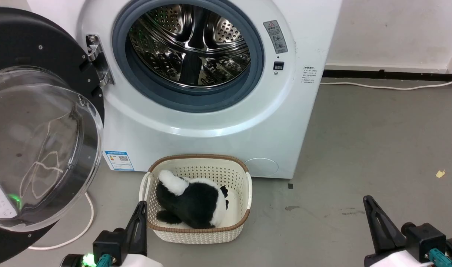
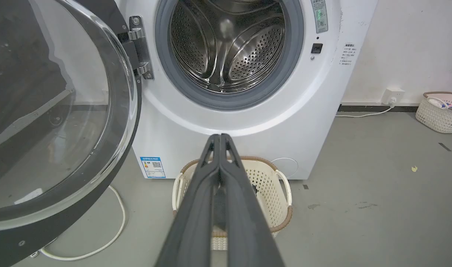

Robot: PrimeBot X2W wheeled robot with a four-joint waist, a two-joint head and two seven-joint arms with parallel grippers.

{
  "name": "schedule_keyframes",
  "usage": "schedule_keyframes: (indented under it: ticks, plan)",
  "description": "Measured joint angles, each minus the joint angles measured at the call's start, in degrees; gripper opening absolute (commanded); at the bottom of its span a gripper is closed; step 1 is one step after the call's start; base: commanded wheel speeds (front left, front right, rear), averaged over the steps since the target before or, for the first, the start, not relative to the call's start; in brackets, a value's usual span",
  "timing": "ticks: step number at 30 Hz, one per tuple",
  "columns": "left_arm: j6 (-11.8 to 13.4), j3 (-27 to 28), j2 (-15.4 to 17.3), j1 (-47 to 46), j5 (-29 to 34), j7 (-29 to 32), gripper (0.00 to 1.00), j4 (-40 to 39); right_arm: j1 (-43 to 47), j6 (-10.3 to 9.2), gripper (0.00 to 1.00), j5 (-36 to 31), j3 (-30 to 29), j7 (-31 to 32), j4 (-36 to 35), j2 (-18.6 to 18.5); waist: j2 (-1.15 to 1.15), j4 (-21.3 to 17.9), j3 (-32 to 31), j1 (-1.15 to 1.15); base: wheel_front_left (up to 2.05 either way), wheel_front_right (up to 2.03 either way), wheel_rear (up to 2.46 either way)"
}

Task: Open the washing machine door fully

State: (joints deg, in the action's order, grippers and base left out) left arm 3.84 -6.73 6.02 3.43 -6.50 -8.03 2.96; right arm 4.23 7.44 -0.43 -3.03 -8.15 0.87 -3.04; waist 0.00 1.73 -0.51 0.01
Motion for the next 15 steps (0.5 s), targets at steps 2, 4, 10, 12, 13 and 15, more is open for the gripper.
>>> schedule_keyframes:
  ticks: [2, 4, 10, 12, 13, 15]
  plan:
    - [0.0, 0.2, -0.1, -0.1, 0.5, 0.3, 0.0, -0.1, 0.0, 0.0, 0.0, 0.0, 0.1, 0.4, 0.0, 0.0, 0.0, -0.1, 0.0, 0.0, 0.0, 0.0, 0.0]
    - [-0.1, 0.3, -0.2, -0.2, 0.5, 0.6, 0.0, -0.2, 0.0, 0.0, 0.0, 0.0, 0.2, 0.6, 0.0, 0.0, 0.0, -0.1, 0.0, 0.0, 0.0, 0.0, 0.0]
    - [-0.6, 0.7, -0.4, -0.2, 1.0, 1.2, 0.0, -0.5, -0.1, 0.0, 0.0, 0.0, 0.4, 1.2, 0.0, 0.0, 0.0, -0.3, 0.1, 0.0, 0.0, 0.0, 0.0]
    - [-0.7, 1.1, -0.7, -0.3, 1.4, 1.5, 0.0, -0.7, -0.2, 0.0, 0.0, 0.0, 0.5, 1.5, -0.1, 0.0, 0.0, -0.3, 0.1, 0.0, 0.0, 0.0, 0.0]
    - [-1.0, 1.3, -0.8, -0.3, 1.4, 1.5, 0.0, -0.7, -0.2, 0.0, 0.0, 0.0, 0.6, 1.6, -0.1, 0.0, 0.0, -0.4, 0.1, 0.0, 0.0, 0.0, 0.0]
    - [-1.0, 1.6, -1.0, -0.6, 1.5, 1.9, 0.0, -0.7, -0.2, 0.0, 0.0, 0.0, 0.7, 2.0, -0.1, 0.0, 0.0, -0.4, 0.1, 0.0, 0.0, 0.0, 0.0]
